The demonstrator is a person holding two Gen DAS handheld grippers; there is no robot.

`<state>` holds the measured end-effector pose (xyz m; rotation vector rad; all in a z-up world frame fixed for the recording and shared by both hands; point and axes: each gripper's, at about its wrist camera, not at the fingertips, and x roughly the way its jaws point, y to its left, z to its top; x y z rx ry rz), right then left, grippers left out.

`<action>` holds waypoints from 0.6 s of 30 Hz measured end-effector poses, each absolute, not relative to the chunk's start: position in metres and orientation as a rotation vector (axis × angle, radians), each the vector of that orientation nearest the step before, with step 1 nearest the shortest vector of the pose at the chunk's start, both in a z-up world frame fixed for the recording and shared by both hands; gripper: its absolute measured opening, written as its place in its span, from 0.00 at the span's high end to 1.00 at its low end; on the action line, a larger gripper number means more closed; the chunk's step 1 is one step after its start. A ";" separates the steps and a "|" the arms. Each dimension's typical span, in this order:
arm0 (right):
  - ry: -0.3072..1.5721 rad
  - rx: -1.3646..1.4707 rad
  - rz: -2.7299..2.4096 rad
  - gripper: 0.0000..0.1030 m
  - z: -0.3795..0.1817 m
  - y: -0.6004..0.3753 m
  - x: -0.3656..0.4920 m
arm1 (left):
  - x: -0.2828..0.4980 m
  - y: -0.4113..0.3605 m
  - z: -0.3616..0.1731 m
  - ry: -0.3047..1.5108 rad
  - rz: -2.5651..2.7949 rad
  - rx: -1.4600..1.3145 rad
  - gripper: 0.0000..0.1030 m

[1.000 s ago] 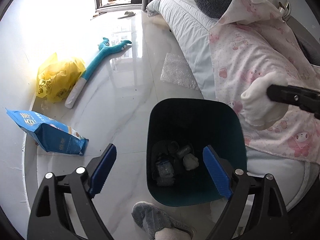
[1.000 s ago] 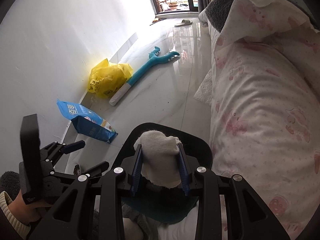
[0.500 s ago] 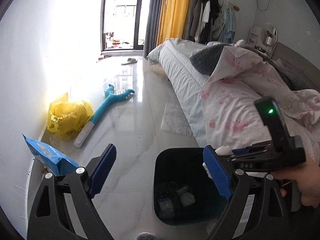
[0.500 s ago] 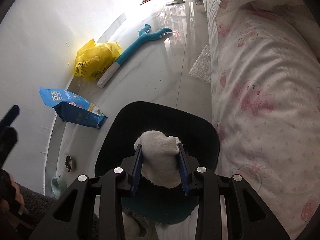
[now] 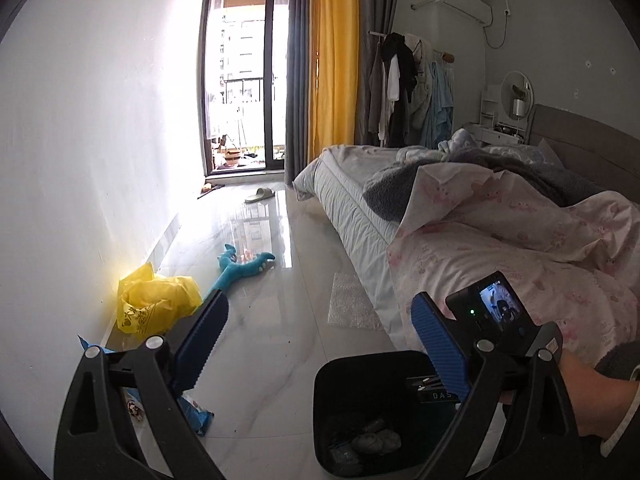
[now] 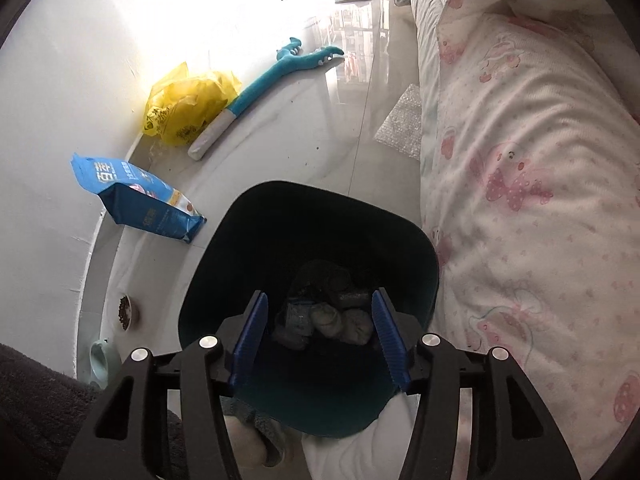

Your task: Collect trash

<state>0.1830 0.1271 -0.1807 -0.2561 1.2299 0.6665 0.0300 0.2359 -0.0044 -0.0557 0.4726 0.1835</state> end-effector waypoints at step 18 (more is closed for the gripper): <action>0.815 -0.025 0.581 0.20 -0.043 -0.013 0.127 | 0.007 0.170 0.019 0.440 0.165 -0.061 0.05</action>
